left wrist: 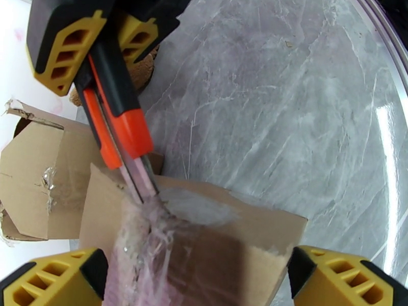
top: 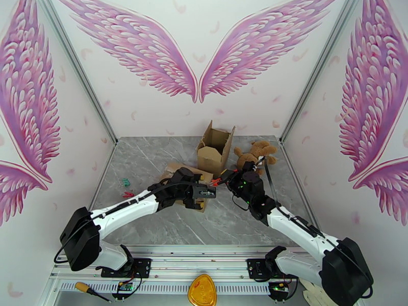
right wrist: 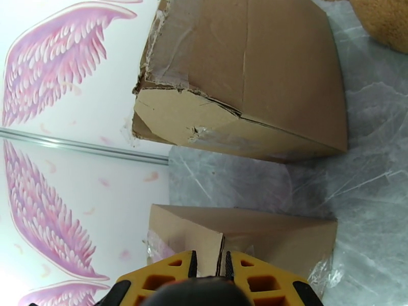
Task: Unpack the express box
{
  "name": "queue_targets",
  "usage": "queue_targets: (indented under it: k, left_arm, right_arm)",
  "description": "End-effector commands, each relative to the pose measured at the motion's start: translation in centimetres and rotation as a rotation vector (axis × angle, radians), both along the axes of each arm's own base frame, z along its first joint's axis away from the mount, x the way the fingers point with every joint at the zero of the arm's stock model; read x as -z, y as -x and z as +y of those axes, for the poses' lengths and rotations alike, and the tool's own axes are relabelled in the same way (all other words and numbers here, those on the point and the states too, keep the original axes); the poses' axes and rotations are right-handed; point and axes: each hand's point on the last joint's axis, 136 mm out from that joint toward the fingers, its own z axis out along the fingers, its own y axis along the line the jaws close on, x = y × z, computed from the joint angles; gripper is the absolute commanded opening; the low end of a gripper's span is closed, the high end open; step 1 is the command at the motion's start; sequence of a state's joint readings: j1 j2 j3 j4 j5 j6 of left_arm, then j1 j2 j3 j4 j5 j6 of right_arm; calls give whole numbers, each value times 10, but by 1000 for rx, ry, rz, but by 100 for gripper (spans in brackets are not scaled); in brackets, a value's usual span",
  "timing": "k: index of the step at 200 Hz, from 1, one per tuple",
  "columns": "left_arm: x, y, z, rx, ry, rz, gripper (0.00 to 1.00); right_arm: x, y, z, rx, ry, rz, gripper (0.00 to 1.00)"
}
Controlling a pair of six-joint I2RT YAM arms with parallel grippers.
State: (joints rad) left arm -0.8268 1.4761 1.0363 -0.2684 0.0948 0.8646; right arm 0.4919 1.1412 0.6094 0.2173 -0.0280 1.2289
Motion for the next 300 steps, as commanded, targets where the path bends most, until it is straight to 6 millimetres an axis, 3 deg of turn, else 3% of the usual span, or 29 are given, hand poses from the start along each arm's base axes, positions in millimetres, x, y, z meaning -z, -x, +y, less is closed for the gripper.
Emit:
queue_targets:
  k: [1,70,129,192,218,300]
  left_arm:
    - [-15,-31,-6,-104,49,-90,99]
    - [-26,-49,-2,-125,99,-80,98]
    - [-26,-28,18,55,117,40,98]
    - [-19,-16,38,70,43,110,96]
    - [-11,-10,41,101,9,126,95]
    - [-22,-37,30,106,64,84,92]
  right_arm:
    - [36,26,20,-103,-13,130,0]
    - [45,41,34,-202,-49,161,0]
    - [43,37,40,-294,-129,148,0]
    - [37,30,36,-340,-103,128,0]
    - [29,26,44,-390,-98,102,0]
    - [41,36,70,-558,-111,149,0]
